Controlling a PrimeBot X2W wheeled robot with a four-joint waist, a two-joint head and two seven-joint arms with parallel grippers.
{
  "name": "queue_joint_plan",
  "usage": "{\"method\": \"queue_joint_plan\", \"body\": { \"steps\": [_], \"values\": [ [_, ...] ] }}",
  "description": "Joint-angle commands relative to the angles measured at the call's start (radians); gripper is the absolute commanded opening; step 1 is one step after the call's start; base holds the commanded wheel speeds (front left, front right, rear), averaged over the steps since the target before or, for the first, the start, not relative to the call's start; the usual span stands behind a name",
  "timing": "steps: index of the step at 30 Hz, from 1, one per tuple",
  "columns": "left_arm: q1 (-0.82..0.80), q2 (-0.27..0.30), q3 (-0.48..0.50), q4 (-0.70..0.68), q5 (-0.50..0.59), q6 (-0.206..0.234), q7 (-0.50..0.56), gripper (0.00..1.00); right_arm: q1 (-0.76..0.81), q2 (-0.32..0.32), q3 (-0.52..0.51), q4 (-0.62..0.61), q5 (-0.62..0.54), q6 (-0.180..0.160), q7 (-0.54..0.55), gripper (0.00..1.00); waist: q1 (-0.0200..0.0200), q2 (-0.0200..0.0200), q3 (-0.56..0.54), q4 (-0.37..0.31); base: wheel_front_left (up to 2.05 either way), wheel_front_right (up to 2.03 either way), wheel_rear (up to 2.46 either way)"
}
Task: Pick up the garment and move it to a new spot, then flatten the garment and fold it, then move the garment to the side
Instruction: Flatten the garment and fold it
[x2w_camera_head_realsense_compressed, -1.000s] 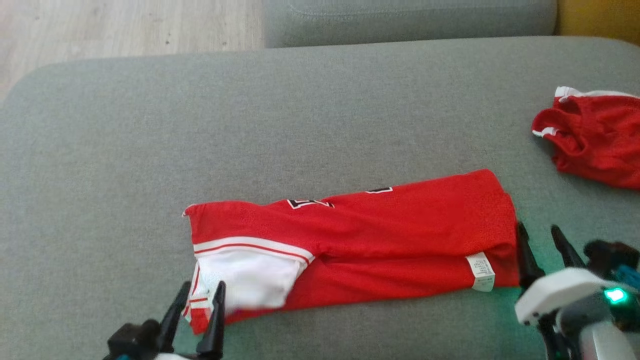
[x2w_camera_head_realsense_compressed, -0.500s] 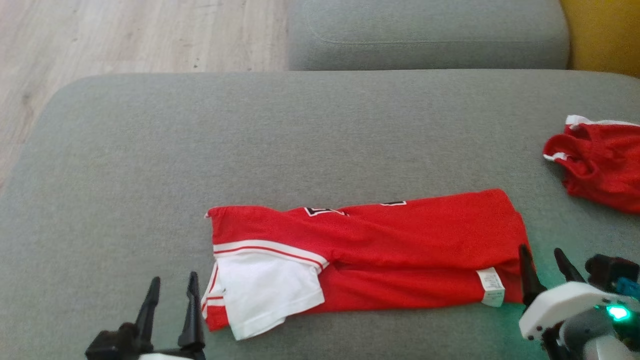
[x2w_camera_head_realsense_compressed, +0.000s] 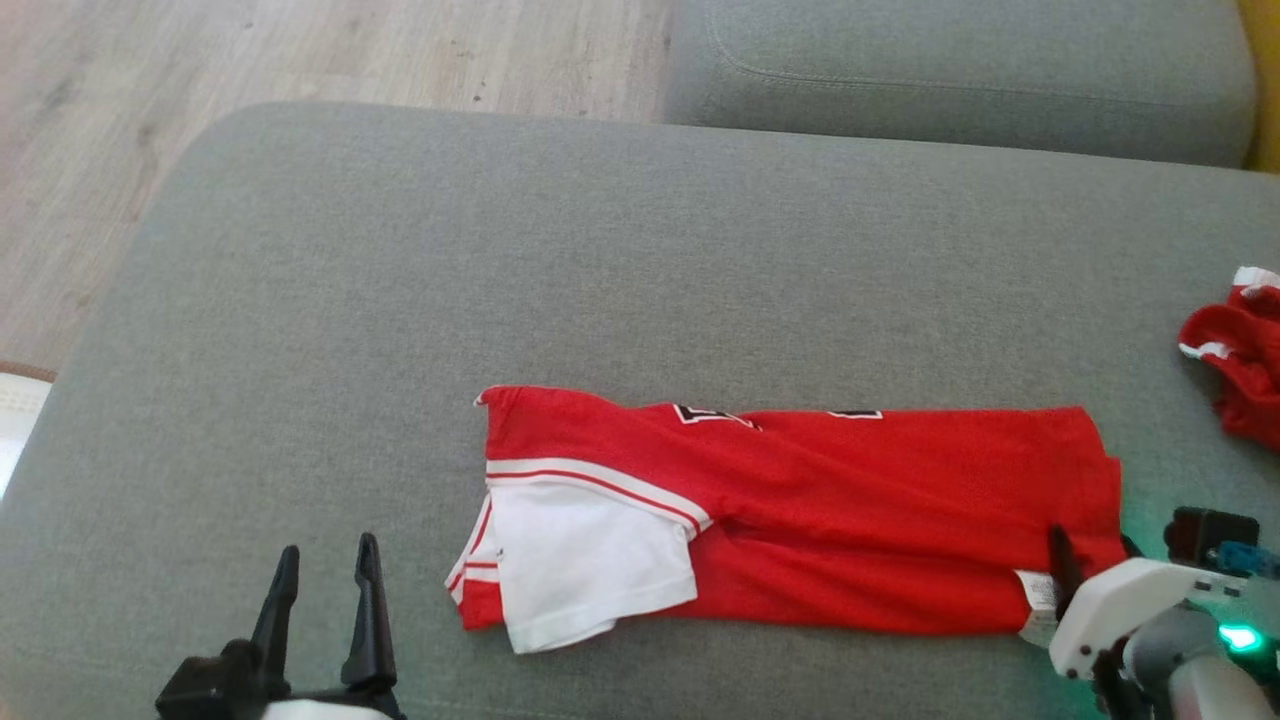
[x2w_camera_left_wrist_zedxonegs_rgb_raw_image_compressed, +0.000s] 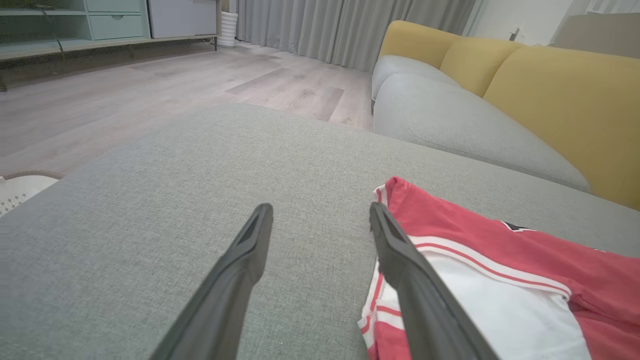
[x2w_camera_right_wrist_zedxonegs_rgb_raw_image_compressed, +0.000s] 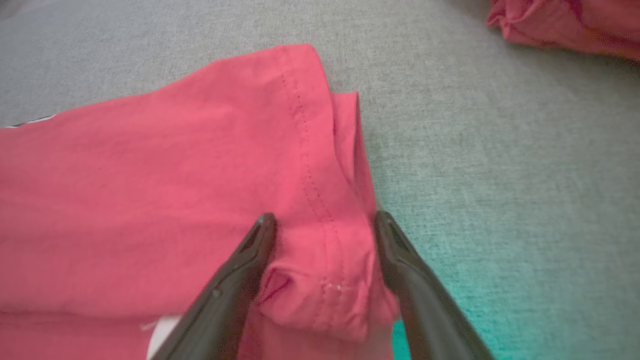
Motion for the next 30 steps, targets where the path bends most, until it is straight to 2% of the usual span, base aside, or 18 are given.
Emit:
{"method": "queue_joint_plan", "body": {
  "steps": [1,4,5,6,7,8,12,18,24,26,30],
  "values": [
    [-0.033,0.018,0.044,-0.03,0.006,0.004,-0.006,1.0,-0.051,-0.005,0.025,-0.003,0.006,0.007,0.004,1.0,0.0,-0.0001,0.0,0.003,0.0,0.0,0.0],
    [-0.031,0.018,0.044,-0.033,0.005,0.008,-0.006,1.0,-0.066,0.004,0.047,0.041,0.026,0.007,0.011,1.0,0.0,-0.0001,0.0,0.005,0.0,0.0,0.0],
    [-0.03,0.019,0.044,-0.035,0.006,0.011,-0.006,1.0,-0.072,0.006,0.055,0.05,0.032,0.007,0.007,0.67,0.0,-0.0001,0.0,0.003,0.0,0.0,0.0],
    [-0.03,0.02,0.045,-0.038,0.006,0.013,-0.006,1.0,-0.078,0.007,0.064,0.057,0.037,0.007,0.003,0.3,0.0,-0.0001,0.0,0.001,0.0,0.0,0.0],
    [-0.029,0.022,0.046,-0.04,0.006,0.015,-0.006,1.0,-0.086,0.008,0.072,0.063,0.04,0.007,-0.004,0.09,0.0,-0.0001,0.0,-0.004,0.0,0.0,0.0],
    [-0.029,0.024,0.047,-0.043,0.007,0.016,-0.005,1.0,-0.095,0.009,0.077,0.067,0.041,0.007,-0.011,0.0,0.0,-0.0001,0.0,-0.009,0.0,0.0,0.0],
    [-0.025,0.03,0.052,-0.056,0.01,0.029,-0.003,1.0,-0.122,-0.004,0.083,0.075,0.044,0.007,-0.032,0.0,0.0,-0.0001,-0.011,-0.042,0.0,0.0,0.0],
    [-0.02,0.031,0.051,-0.067,0.011,0.034,-0.003,1.0,-0.129,-0.065,0.063,0.041,0.042,0.007,-0.037,0.0,0.0,-0.0001,-0.028,-0.091,0.0,0.0,0.0],
    [-0.017,0.018,0.04,-0.065,0.009,0.037,-0.005,1.0,-0.076,-0.14,0.005,-0.08,0.051,0.007,0.001,0.0,0.0,-0.0001,-0.04,-0.138,0.0,0.0,0.0],
    [-0.019,0.012,0.037,-0.056,0.009,0.035,-0.008,1.0,-0.046,-0.139,-0.012,-0.153,0.072,0.007,0.024,0.0,0.0,-0.0001,-0.042,-0.15,0.0,0.0,0.0],
    [-0.024,0.004,0.03,-0.045,0.009,0.033,-0.011,1.0,-0.022,-0.098,0.006,-0.26,0.117,0.007,0.056,0.0,0.0,-0.0001,-0.048,-0.154,0.0,0.0,0.0]
  ]
}}
